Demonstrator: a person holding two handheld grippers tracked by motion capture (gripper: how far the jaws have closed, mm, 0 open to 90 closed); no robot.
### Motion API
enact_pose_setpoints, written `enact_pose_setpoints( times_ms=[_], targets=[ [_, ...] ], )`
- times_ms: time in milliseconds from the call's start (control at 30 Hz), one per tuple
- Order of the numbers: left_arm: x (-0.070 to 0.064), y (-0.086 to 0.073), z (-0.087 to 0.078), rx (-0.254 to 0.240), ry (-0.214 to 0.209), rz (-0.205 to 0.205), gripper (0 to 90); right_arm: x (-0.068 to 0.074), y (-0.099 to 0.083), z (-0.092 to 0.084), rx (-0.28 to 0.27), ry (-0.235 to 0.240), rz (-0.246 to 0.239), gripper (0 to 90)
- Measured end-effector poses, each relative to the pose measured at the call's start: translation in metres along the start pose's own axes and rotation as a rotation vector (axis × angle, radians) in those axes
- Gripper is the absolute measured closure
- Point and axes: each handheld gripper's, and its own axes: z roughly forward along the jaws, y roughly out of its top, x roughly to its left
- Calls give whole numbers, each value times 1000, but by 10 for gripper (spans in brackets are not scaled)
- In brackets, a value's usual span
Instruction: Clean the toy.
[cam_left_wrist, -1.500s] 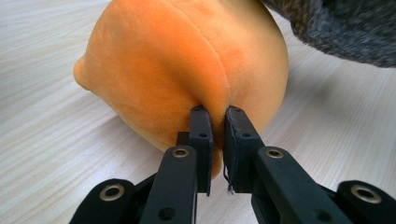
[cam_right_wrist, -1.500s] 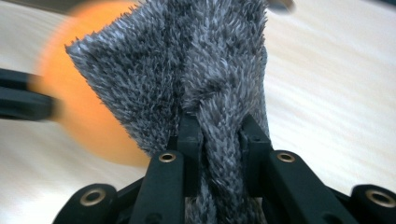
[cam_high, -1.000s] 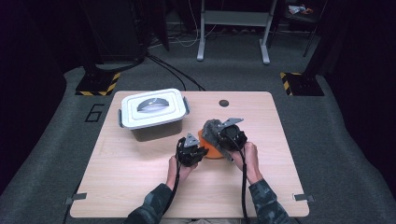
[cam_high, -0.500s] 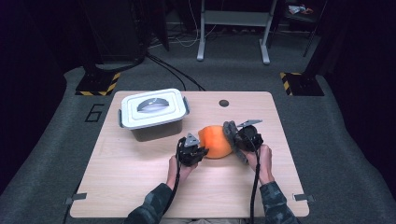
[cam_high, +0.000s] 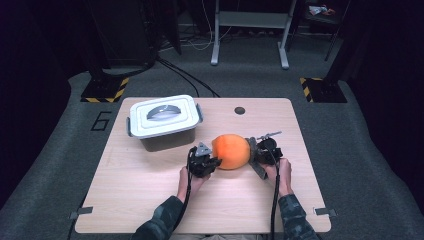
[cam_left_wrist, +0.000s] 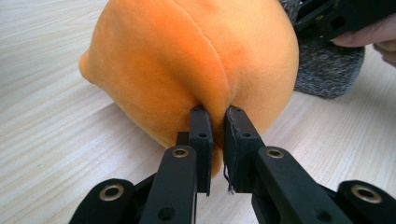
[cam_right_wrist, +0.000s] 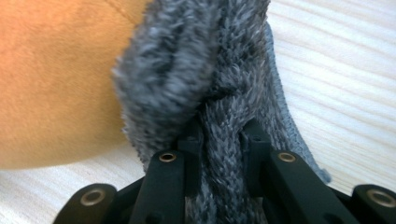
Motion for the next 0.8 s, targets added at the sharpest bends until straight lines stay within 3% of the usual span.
enact_pose_setpoints(
  times_ms=[167, 300, 367, 433, 500, 600, 700, 800],
  targets=[
    [2, -1, -1, 2, 2, -7, 818, 0, 0, -28, -91, -47, -6, 744],
    [1, -1, -1, 4, 7, -3, 815, 16, 5, -57, -188, -6, -52, 744],
    [1, -1, 0, 5, 1, -3, 810, 29, 10, -64, -209, 17, -94, 744],
    [1, -1, 0, 7, 2, -3, 797, 40, 16, -60, -192, 40, -141, 745],
    [1, 0, -1, 14, 7, 5, 761, 45, 19, -51, -165, 14, -163, 746],
    [1, 0, -4, 10, 16, 19, 644, 41, 20, -47, -168, 26, -121, 746],
    [0, -5, -7, -6, 32, 17, 509, 38, 20, -48, -156, 24, -115, 746],
    [-1, -11, -6, -3, 54, 31, 438, 38, 20, -47, -157, 26, -117, 746]
  ],
)
